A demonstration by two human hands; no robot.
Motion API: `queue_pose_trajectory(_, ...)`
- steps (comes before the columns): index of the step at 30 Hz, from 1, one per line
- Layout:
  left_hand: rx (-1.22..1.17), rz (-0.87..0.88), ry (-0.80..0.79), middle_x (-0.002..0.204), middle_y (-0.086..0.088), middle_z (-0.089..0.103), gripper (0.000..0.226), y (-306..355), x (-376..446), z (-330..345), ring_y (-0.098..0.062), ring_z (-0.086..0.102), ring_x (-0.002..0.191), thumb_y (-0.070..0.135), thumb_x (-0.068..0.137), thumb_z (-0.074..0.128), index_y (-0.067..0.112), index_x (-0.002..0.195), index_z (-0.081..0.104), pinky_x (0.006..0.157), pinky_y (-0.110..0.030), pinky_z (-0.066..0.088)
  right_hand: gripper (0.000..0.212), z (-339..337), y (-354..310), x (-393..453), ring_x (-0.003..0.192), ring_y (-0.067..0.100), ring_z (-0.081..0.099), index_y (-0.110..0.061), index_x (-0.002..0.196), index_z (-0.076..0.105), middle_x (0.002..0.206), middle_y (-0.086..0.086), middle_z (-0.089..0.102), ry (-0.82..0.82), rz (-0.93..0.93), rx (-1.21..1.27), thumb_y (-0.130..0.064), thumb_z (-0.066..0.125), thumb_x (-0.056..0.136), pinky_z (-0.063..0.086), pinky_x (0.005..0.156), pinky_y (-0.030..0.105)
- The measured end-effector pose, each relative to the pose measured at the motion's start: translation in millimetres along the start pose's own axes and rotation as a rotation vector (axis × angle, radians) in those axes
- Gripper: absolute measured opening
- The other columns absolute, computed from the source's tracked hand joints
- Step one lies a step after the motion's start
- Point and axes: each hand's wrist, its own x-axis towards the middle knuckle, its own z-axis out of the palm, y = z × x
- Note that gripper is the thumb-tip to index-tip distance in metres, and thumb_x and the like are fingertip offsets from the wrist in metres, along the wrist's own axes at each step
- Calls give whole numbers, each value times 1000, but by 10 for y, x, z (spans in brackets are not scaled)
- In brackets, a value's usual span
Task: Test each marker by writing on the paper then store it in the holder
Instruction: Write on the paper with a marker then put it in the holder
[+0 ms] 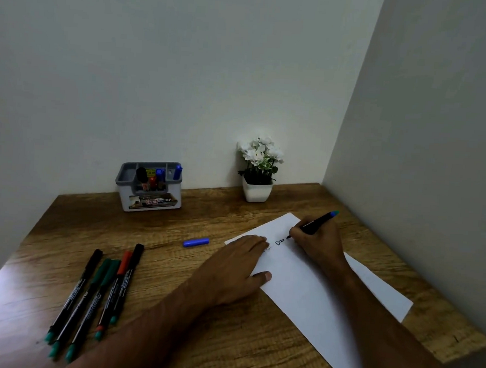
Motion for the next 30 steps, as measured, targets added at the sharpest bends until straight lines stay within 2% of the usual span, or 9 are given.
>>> queue_pose_trajectory(7, -12, -2, -8, 163, 10, 8, 71, 1, -5, -10, -7, 8, 149, 58, 96, 38, 29, 155, 11, 119, -32, 12, 10, 6, 11, -5, 53, 2, 57, -11, 68, 70, 62, 5, 67, 10, 8, -6, -10, 78, 74, 45, 52, 21)
queue_pose_trajectory(13, -6, -1, -1, 163, 10, 8, 71, 9, -7, -16, -6, 8, 148, 57, 96, 39, 29, 155, 11, 117, -29, 11, 8, 9, 29, 5, 56, 8, 59, -11, 70, 71, 63, 8, 69, 41, 26, 16, -11, 77, 75, 47, 54, 28)
queue_pose_trajectory(15, -13, -4, -1, 163, 10, 9, 71, 7, -9, -15, -7, 8, 148, 57, 96, 39, 29, 155, 12, 118, -30, 11, 8, 11, 34, 4, 55, 6, 59, -10, 70, 71, 64, 8, 69, 49, 17, 9, -10, 77, 75, 47, 55, 27)
queue_pose_trajectory(19, -19, -3, -1, 163, 10, 10, 71, 8, -13, -18, -7, 9, 148, 57, 96, 40, 29, 155, 13, 118, -30, 12, 8, 16, 11, 4, 52, -1, 57, -10, 71, 72, 64, 6, 69, 37, 0, 6, -9, 78, 76, 44, 49, 15)
queue_pose_trajectory(23, -20, -5, -3, 163, 10, 10, 71, 5, -8, -17, -7, 10, 148, 57, 96, 40, 29, 155, 13, 119, -31, 12, 7, 18, 14, 12, 56, 4, 59, -8, 72, 72, 66, 8, 70, 50, 26, 11, -9, 78, 76, 47, 55, 23)
queue_pose_trajectory(30, -12, -5, -1, 163, 10, 10, 71, -2, -1, -5, -7, 10, 148, 58, 96, 40, 28, 155, 13, 119, -31, 13, 9, 26, -5, 11, 61, 12, 62, -10, 72, 72, 66, 7, 70, 57, 42, 12, -9, 78, 77, 49, 57, 26)
